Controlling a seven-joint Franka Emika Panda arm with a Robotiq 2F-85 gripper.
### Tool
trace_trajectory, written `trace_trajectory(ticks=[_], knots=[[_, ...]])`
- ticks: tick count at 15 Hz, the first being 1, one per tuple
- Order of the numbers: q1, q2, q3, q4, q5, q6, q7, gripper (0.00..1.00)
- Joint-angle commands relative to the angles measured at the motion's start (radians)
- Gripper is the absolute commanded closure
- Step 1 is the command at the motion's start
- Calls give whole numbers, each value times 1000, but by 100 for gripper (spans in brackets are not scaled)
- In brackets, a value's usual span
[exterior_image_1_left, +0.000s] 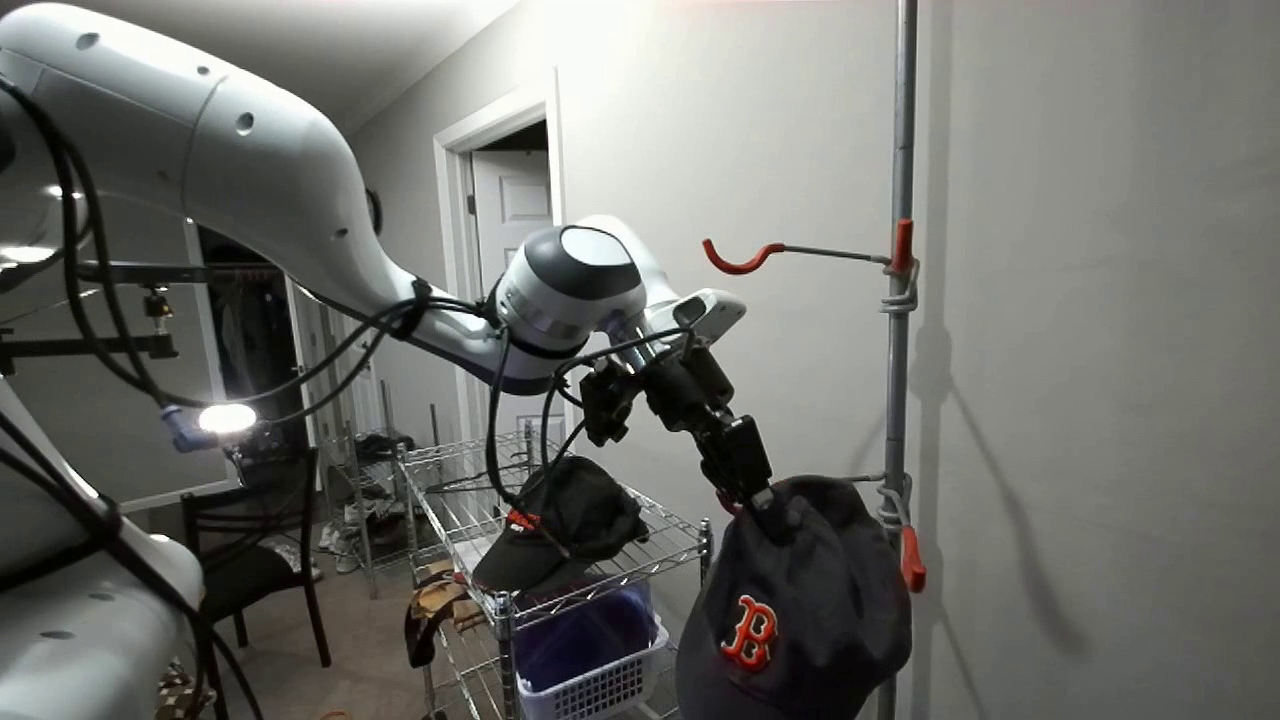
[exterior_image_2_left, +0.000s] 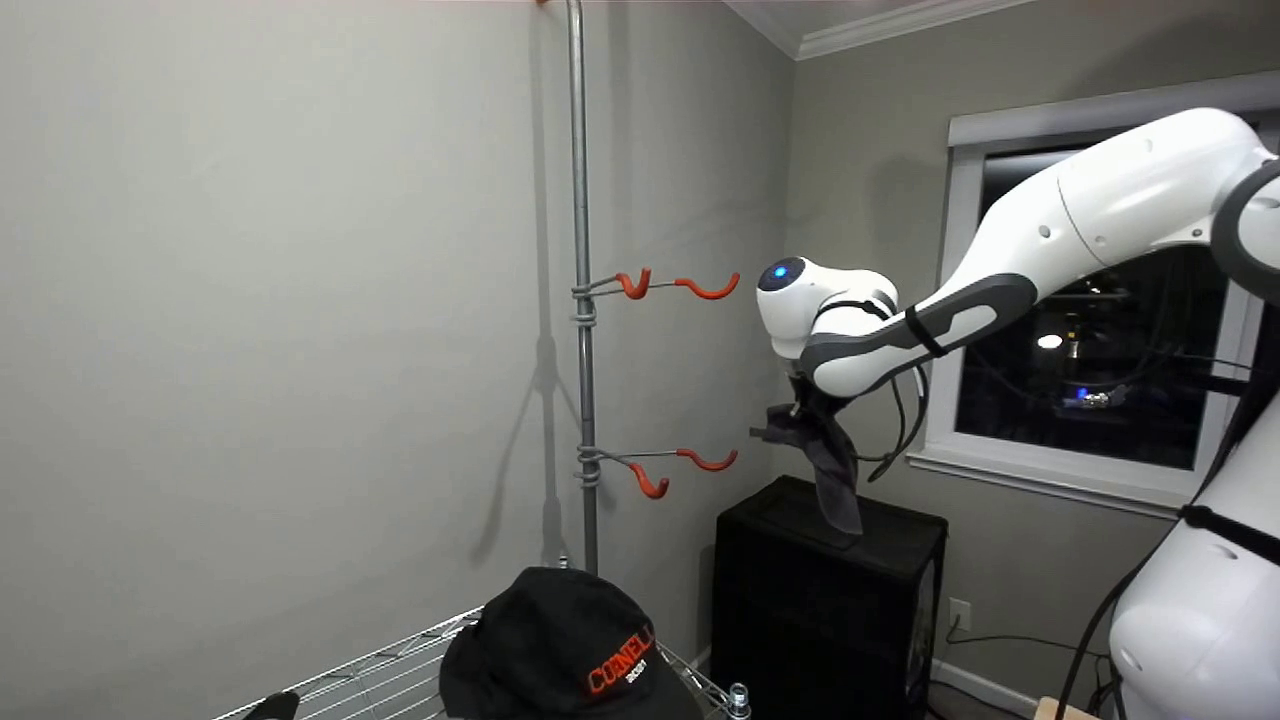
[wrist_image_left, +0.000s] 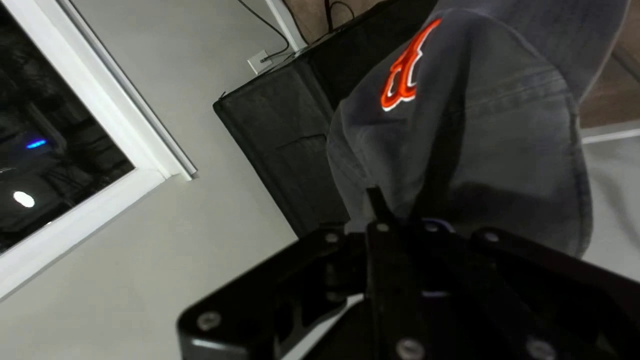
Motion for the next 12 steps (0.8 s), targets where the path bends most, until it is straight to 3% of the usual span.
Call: trace_trajectory(ticks=[1,12], knots=[[18,36,12,40,-84,9,124,99],[75,216,-25,212,-351,47,201,99]])
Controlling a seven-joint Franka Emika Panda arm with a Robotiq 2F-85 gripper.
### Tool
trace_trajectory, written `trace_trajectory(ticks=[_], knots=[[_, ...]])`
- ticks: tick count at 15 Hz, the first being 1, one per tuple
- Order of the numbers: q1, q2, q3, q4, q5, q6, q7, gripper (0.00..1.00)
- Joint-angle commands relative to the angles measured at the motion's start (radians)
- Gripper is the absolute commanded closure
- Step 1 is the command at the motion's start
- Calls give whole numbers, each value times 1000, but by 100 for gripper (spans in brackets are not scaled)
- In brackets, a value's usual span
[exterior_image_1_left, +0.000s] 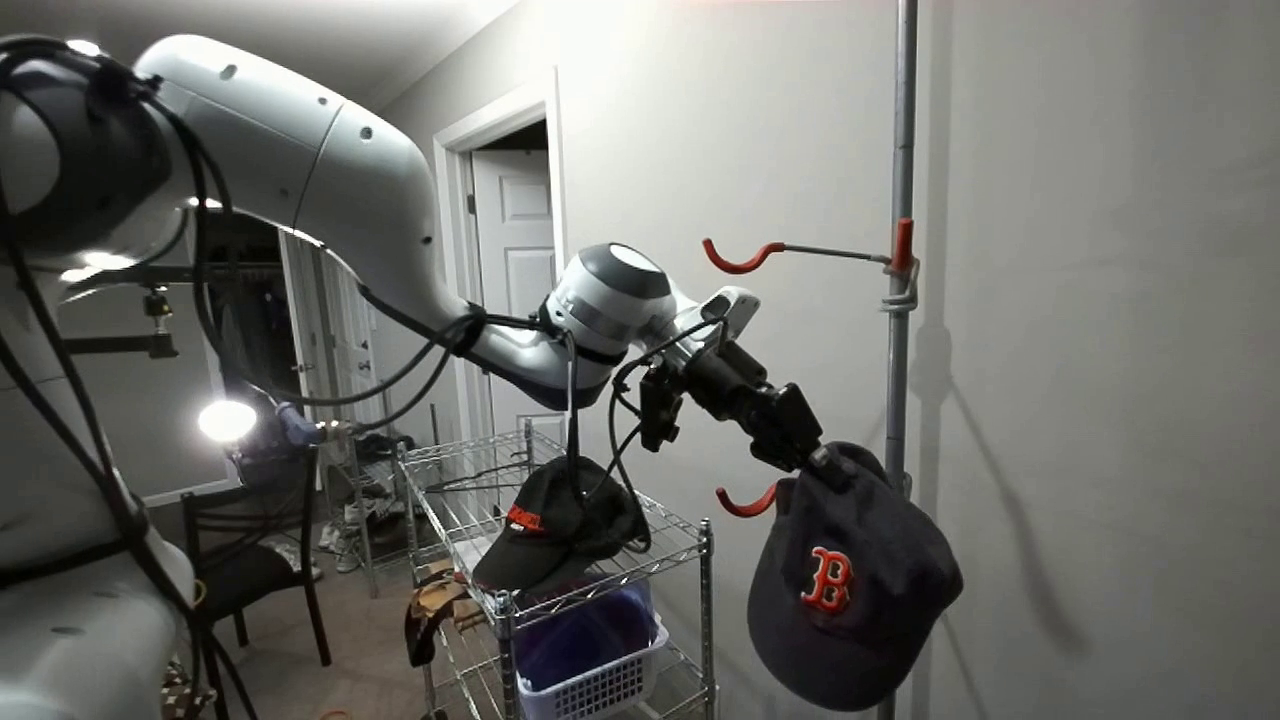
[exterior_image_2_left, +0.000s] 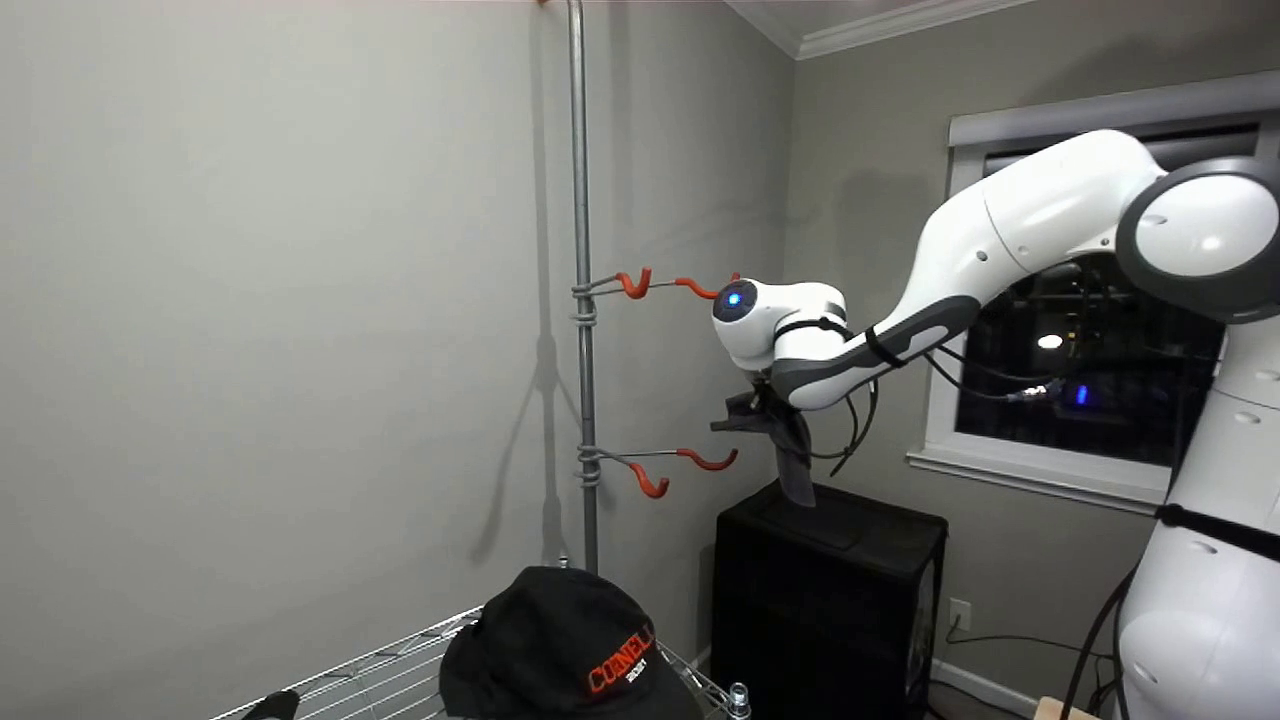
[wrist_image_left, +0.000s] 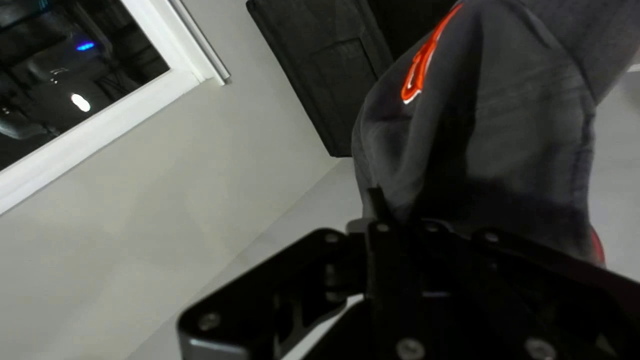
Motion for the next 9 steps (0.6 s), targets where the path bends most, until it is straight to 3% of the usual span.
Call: trace_trajectory(ticks=[1,9], knots=[[12,36,-36,78,-84,27,17,99],[18,123,-61,179,-114,40,-8,99]])
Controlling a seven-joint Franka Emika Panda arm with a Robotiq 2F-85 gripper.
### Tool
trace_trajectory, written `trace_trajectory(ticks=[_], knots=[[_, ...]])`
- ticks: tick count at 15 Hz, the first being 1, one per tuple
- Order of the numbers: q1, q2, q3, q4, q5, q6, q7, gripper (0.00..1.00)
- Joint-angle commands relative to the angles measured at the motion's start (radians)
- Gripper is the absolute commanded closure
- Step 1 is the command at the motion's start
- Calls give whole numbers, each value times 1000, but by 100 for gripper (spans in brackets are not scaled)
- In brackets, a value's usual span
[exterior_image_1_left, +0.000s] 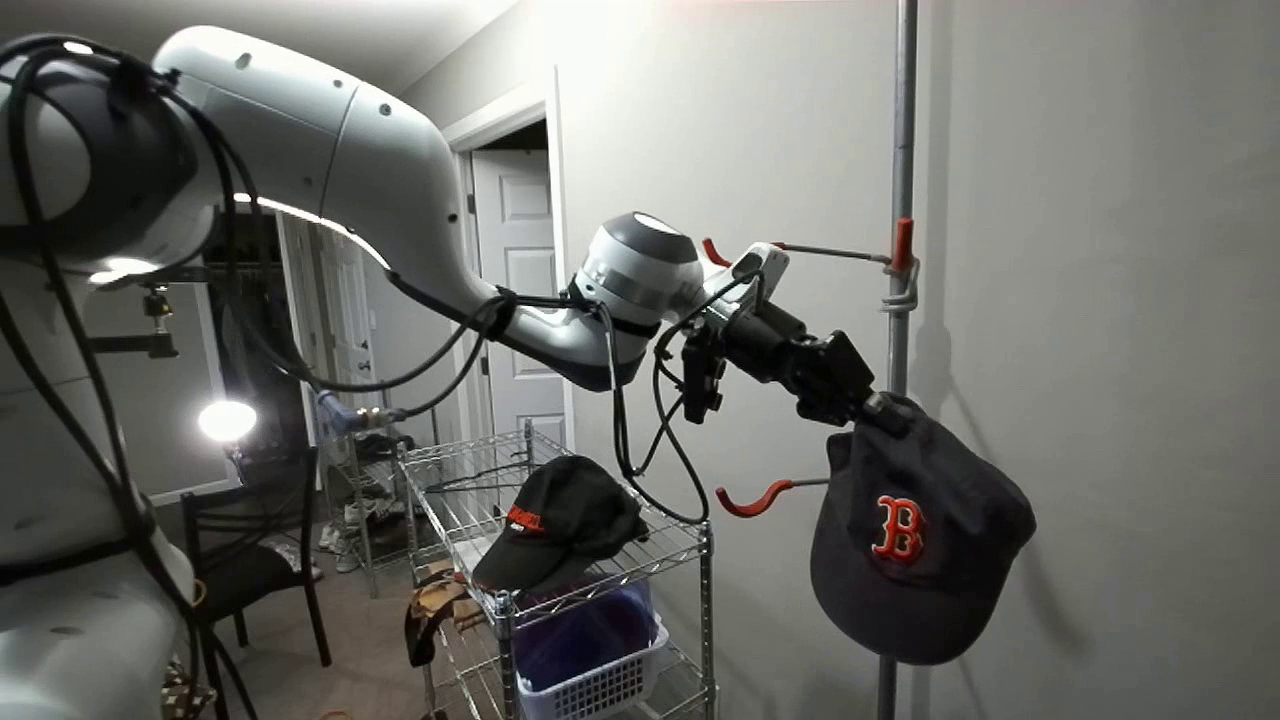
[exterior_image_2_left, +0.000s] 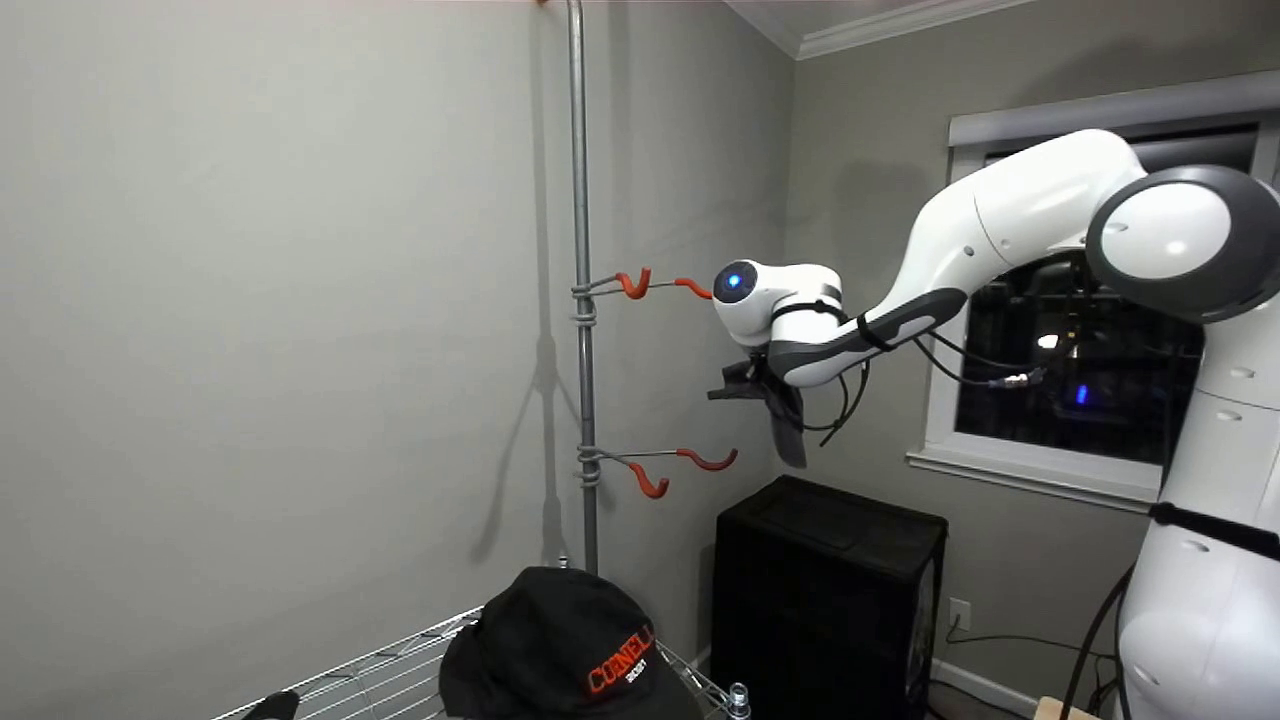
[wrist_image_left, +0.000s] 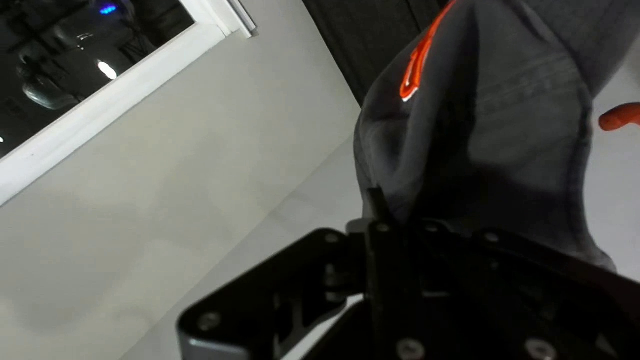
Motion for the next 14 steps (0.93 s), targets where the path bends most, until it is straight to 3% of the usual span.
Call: trace_trajectory(ticks=[1,8,14], knots=[[21,89,-13,58,-19,14,-23,99],[72,219,-5,102,-19,6,-42,99],[80,240,-13,93,-14,1,-87,99]])
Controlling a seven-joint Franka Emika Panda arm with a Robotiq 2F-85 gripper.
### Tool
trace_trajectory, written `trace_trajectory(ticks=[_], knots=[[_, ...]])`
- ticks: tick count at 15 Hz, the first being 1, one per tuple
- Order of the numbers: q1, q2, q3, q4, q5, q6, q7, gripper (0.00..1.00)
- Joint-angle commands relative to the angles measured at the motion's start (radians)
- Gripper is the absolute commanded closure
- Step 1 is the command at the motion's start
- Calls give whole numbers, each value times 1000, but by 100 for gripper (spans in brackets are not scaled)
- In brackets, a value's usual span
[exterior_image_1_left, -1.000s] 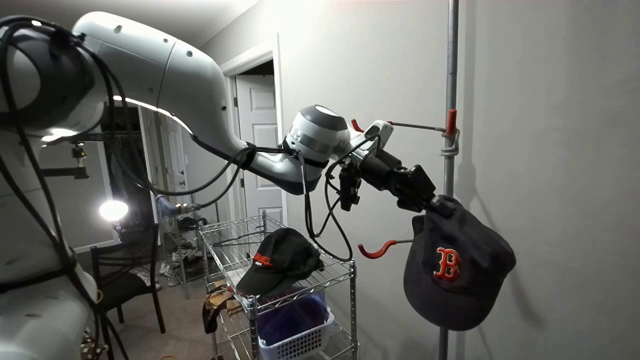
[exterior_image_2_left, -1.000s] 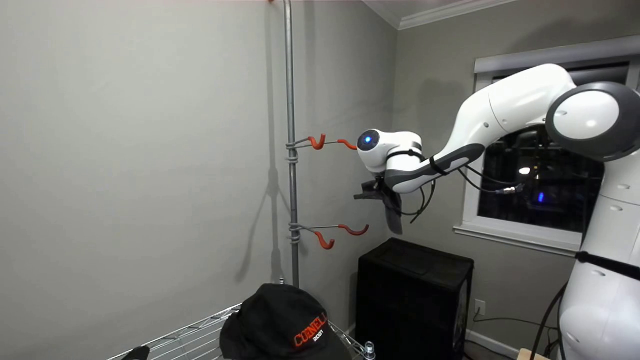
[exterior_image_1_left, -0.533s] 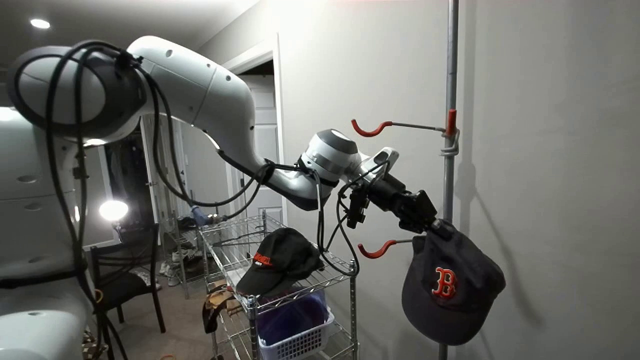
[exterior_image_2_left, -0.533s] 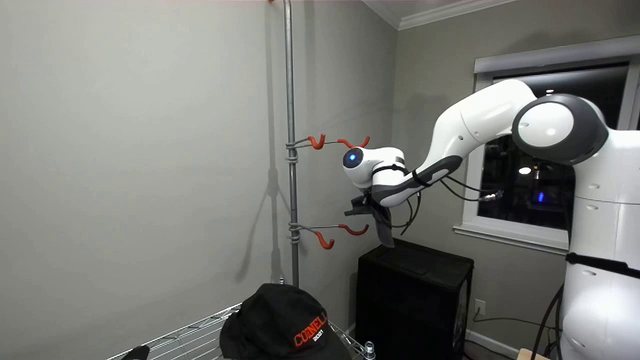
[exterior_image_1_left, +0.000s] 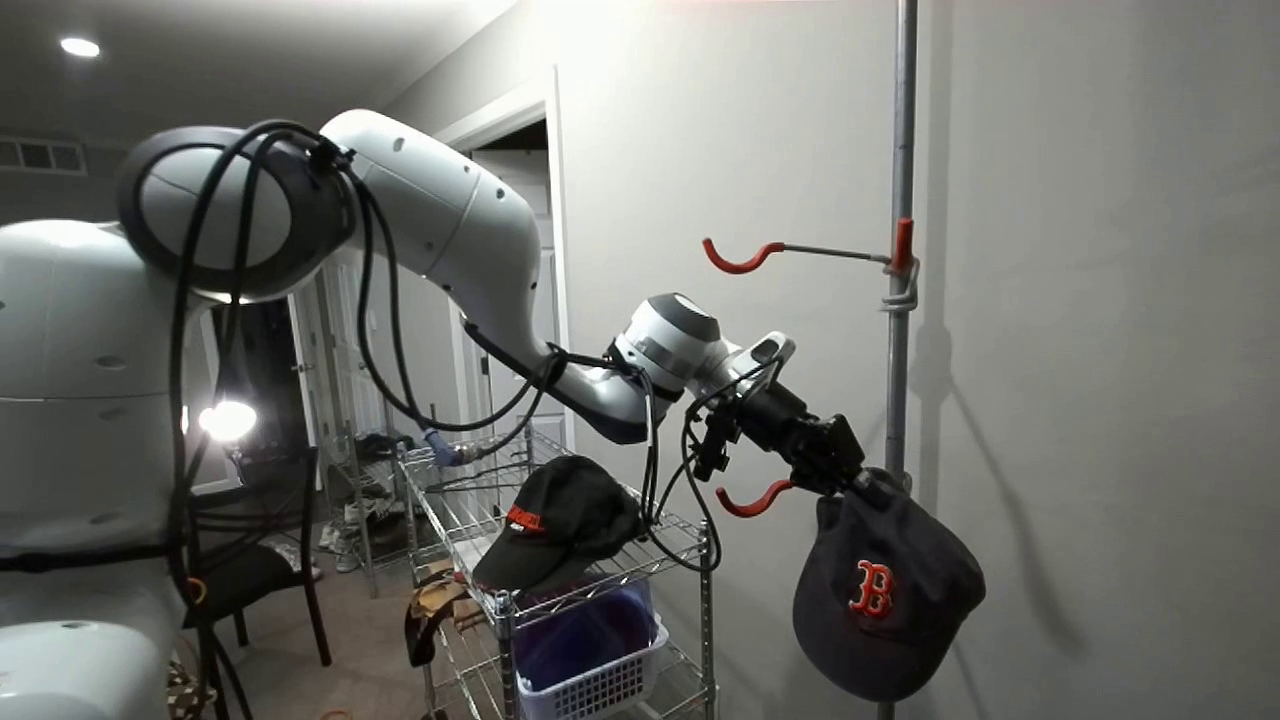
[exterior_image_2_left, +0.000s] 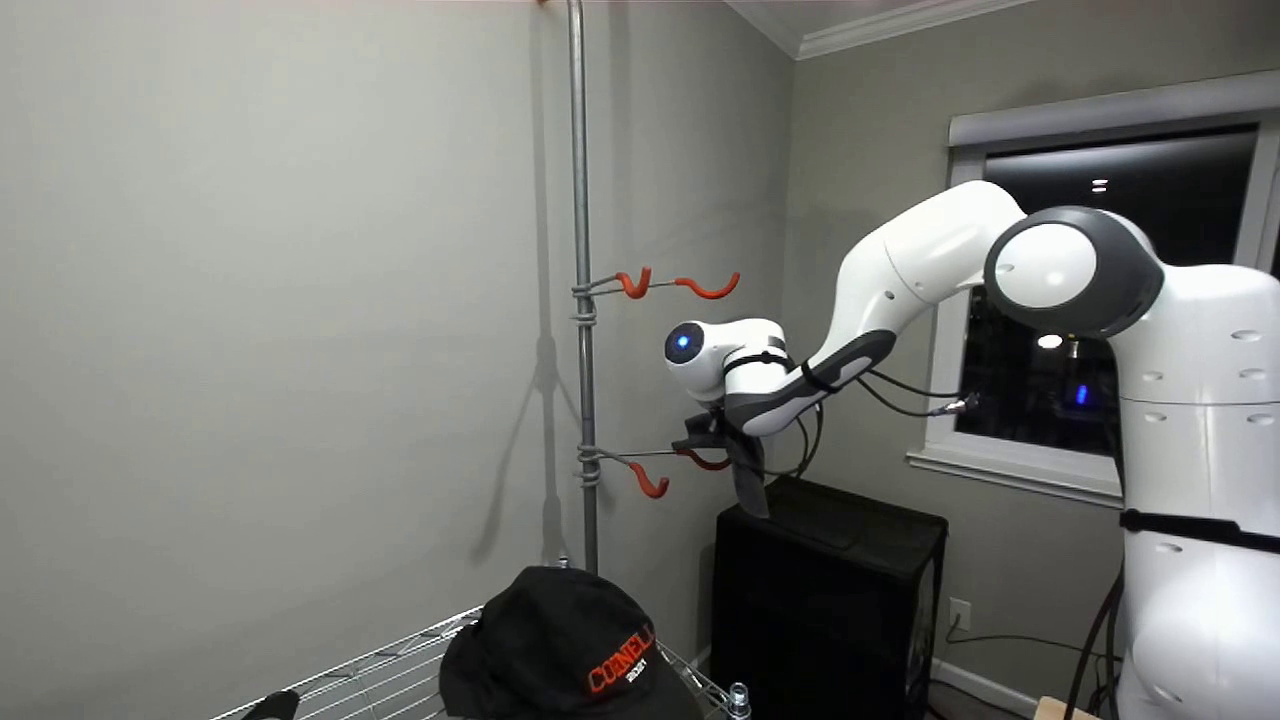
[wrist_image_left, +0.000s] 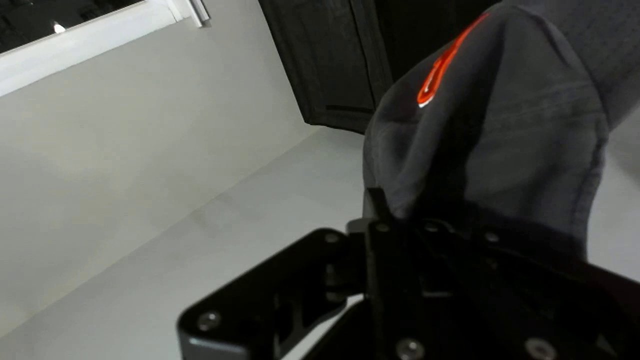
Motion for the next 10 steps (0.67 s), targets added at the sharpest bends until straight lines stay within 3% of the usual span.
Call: trace_trajectory(ticks=[1,2,3,5,10], knots=[[1,1,-15,0,-14,-2,-57,99],[-1,0,-15,-2,2,0,-75,99],[-1,0,-16,-4,6,-1,-90,71],[2,-1,-17,-5,3,-6,-112,64],[3,-7,-18,-6,2,-5,-141,33]])
